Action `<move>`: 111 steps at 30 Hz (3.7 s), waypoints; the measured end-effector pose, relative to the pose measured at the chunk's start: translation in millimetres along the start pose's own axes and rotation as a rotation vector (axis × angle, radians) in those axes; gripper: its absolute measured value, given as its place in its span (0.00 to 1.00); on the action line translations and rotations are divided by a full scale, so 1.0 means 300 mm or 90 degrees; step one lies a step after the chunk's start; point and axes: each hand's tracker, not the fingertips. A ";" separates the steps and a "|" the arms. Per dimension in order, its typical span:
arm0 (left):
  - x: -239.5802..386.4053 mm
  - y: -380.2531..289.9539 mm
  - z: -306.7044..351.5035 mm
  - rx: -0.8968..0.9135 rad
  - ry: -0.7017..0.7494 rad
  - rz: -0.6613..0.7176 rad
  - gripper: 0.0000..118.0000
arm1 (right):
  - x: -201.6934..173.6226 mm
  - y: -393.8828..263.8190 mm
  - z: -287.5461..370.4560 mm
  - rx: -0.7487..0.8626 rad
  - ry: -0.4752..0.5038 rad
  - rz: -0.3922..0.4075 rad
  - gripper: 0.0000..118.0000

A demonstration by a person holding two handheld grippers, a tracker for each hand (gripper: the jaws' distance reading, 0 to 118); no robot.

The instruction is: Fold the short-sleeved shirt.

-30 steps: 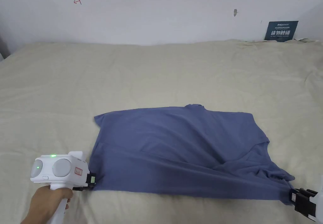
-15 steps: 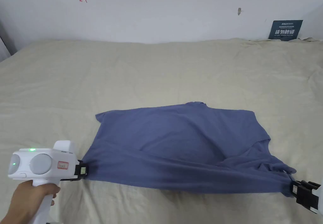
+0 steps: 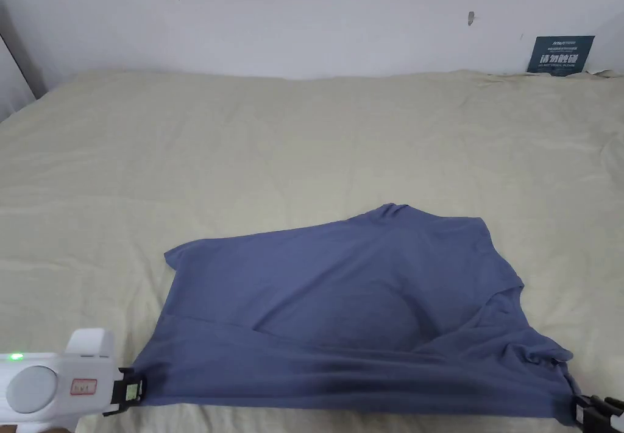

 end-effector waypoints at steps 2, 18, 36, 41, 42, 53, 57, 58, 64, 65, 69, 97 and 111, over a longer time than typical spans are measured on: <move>0.013 -0.019 -0.047 -0.021 0.017 -0.013 0.00 | -0.007 -0.029 -0.033 -0.019 -0.008 0.003 0.02; 0.000 -0.024 -0.112 -0.022 0.058 -0.020 0.82 | -0.001 -0.033 -0.087 -0.037 -0.046 -0.003 0.58; 0.201 0.359 0.260 0.292 0.020 -0.081 0.89 | -0.206 0.375 0.163 0.274 -0.031 0.061 0.72; 0.261 0.427 0.276 0.391 0.013 -0.077 0.64 | -0.251 0.429 0.176 0.339 -0.053 0.067 0.69; 0.270 0.431 0.269 0.406 0.013 -0.081 0.55 | -0.259 0.436 0.176 0.348 -0.055 0.067 0.65; 0.305 0.466 0.077 0.474 0.024 -0.059 0.00 | -0.317 0.481 0.087 0.400 -0.074 0.073 0.00; 0.278 0.501 -0.013 0.419 0.028 -0.059 0.00 | -0.336 0.503 0.046 0.389 -0.077 0.072 0.00; 0.268 0.514 -0.039 0.403 0.028 -0.062 0.00 | -0.335 0.512 0.032 0.385 -0.077 0.073 0.00; 0.174 0.639 -0.212 0.290 0.026 -0.062 0.00 | -0.346 0.545 -0.025 0.371 -0.080 0.076 0.00; 0.157 0.664 -0.242 0.273 0.025 -0.063 0.00 | -0.347 0.552 -0.035 0.367 -0.081 0.076 0.00; 0.097 0.757 -0.344 0.196 0.023 -0.043 0.00 | -0.348 0.567 -0.071 0.354 -0.085 0.076 0.00; 0.041 0.798 -0.450 0.061 -0.014 -0.021 0.00 | -0.274 0.725 -0.389 0.217 -0.058 0.095 0.01; 0.049 0.758 -0.302 0.129 -0.031 -0.051 0.00 | -0.197 0.950 -0.865 -0.008 -0.047 0.025 0.76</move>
